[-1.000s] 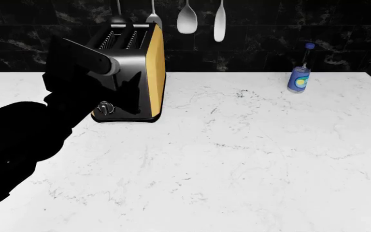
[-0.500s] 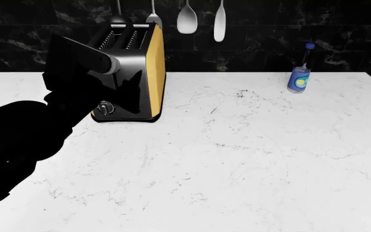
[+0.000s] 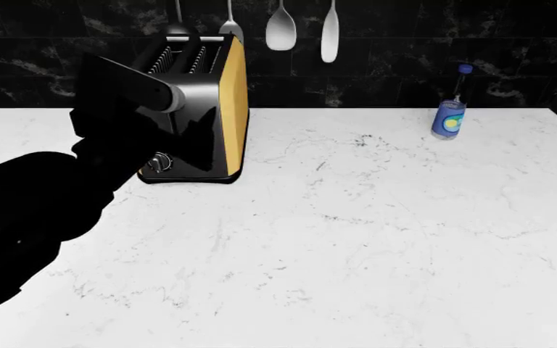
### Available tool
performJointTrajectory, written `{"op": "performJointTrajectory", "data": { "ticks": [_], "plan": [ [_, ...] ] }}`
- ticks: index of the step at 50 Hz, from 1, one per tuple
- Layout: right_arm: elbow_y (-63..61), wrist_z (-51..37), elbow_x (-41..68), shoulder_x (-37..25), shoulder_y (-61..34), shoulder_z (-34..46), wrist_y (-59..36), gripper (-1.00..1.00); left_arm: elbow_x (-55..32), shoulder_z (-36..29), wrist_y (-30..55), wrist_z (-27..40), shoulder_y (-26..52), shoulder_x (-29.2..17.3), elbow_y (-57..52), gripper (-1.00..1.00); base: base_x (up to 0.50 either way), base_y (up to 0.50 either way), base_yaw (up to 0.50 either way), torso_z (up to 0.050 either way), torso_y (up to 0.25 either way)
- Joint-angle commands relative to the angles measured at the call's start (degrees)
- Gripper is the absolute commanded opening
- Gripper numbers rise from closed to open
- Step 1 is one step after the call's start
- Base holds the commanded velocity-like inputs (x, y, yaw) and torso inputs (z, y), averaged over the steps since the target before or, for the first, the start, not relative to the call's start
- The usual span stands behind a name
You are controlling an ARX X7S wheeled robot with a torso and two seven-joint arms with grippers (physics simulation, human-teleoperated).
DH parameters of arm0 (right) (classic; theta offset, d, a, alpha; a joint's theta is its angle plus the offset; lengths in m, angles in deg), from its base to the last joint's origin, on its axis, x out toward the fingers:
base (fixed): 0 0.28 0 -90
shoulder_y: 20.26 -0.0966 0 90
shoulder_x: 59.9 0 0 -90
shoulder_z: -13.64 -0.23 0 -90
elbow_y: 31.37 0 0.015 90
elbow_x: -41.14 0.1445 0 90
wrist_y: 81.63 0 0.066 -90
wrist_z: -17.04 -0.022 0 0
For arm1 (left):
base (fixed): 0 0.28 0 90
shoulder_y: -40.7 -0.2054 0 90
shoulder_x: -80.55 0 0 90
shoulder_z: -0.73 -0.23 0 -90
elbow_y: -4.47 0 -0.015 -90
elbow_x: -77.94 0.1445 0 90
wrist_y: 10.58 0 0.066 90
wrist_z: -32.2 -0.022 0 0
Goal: A wet mug is on the counter and needs to be dried. Pick it up and place it upside down in the open cabinet.
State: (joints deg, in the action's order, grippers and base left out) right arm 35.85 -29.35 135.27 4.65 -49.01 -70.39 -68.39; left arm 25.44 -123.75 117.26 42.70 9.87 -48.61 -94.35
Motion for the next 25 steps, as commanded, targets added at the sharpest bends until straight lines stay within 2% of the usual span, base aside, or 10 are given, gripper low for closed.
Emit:
{"op": "performJointTrajectory", "data": {
  "ticks": [1, 6, 8, 11, 25],
  "plan": [
    [-6.5, -14.0, 20.1, 1.0, 0.8, -0.8, 3.0, 1.00, 0.1, -0.2, 0.0, 0.0, 0.1, 0.3, 0.2, 1.00, 0.00, 0.00, 0.00, 0.000, 0.000],
    [-7.8, -14.4, 22.0, 0.9, 1.9, -1.2, 4.6, 1.00, 0.3, -0.4, -0.2, -0.1, 0.1, 0.5, 0.6, 1.00, 0.00, 0.00, 0.00, 0.000, 0.000],
    [-8.8, -21.3, 30.6, -1.2, -2.4, 2.3, 9.7, 1.00, 0.3, -0.4, -0.2, -0.1, 0.1, 0.6, 0.7, 1.00, 0.00, 0.00, 0.00, 0.000, 0.000],
    [-10.1, -24.3, 35.0, -2.0, -4.1, 3.9, 12.7, 1.00, 0.3, -0.3, -0.1, -0.1, 0.2, 0.6, 0.7, 1.00, 0.00, 0.00, 0.00, 0.000, 0.000],
    [-10.6, -25.7, 39.3, -2.8, -3.1, 5.2, 16.6, 1.00, -0.1, -0.3, 0.2, -0.1, 0.5, 0.7, 0.7, 1.00, 0.00, 0.00, 0.00, 0.000, 0.000]
  ]
}}
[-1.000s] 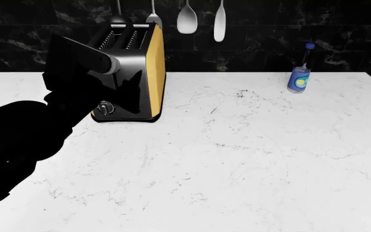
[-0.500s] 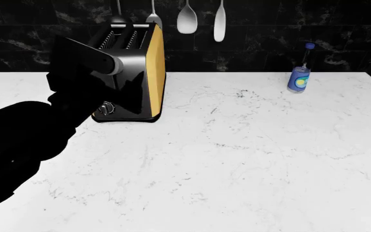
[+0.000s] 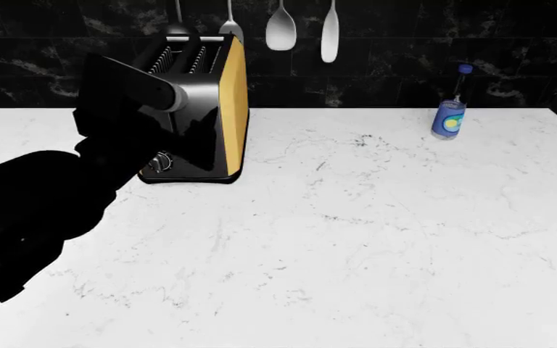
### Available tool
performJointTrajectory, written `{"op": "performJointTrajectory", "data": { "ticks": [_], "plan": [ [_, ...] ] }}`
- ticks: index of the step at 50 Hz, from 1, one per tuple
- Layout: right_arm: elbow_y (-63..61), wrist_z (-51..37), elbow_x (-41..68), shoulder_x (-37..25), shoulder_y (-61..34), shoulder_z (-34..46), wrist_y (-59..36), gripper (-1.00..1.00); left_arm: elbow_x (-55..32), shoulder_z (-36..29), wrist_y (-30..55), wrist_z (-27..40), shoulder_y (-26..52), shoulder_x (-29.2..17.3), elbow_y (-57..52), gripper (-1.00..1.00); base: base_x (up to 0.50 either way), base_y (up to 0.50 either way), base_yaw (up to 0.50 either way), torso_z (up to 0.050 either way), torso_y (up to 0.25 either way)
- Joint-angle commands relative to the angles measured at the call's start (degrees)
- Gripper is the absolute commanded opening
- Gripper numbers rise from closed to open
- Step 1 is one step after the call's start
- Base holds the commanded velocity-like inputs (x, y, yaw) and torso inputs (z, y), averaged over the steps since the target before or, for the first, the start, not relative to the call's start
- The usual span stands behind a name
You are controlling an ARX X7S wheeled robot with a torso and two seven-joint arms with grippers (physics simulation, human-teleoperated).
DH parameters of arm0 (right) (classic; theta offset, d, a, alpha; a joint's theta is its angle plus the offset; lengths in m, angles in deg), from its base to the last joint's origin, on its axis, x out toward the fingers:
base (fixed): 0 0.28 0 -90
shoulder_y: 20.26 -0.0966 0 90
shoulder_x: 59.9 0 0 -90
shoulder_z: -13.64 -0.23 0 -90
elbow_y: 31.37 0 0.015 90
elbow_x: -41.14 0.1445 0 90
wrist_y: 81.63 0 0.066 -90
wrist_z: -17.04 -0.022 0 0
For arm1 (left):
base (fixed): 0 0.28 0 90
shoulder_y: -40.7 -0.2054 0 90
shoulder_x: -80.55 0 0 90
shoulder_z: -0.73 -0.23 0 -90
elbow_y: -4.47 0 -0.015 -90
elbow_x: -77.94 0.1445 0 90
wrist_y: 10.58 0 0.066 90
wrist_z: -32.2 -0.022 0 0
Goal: A wet mug is on the counter and needs to be dried. Pick it up and place it upside down in the open cabinet.
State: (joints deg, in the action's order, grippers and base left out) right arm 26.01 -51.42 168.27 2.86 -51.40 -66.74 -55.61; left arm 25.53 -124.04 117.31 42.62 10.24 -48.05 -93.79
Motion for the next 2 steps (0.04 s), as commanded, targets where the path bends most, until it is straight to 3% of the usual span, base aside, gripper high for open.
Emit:
{"op": "performJointTrajectory", "data": {
  "ticks": [1, 2],
  "plan": [
    [-0.7, -3.8, 6.5, -1.1, -0.6, 1.6, 4.2, 1.00, -0.1, -0.1, 0.1, 0.0, 0.1, 0.2, 0.2, 1.00, 0.00, 0.00, 0.00, 0.000, 0.000],
    [-0.7, -4.0, 6.7, -1.2, -0.6, 1.7, 4.5, 1.00, 0.0, -0.1, 0.0, -0.1, 0.1, 0.2, 0.3, 1.00, 0.00, 0.00, 0.00, 0.000, 0.000]
  ]
}}
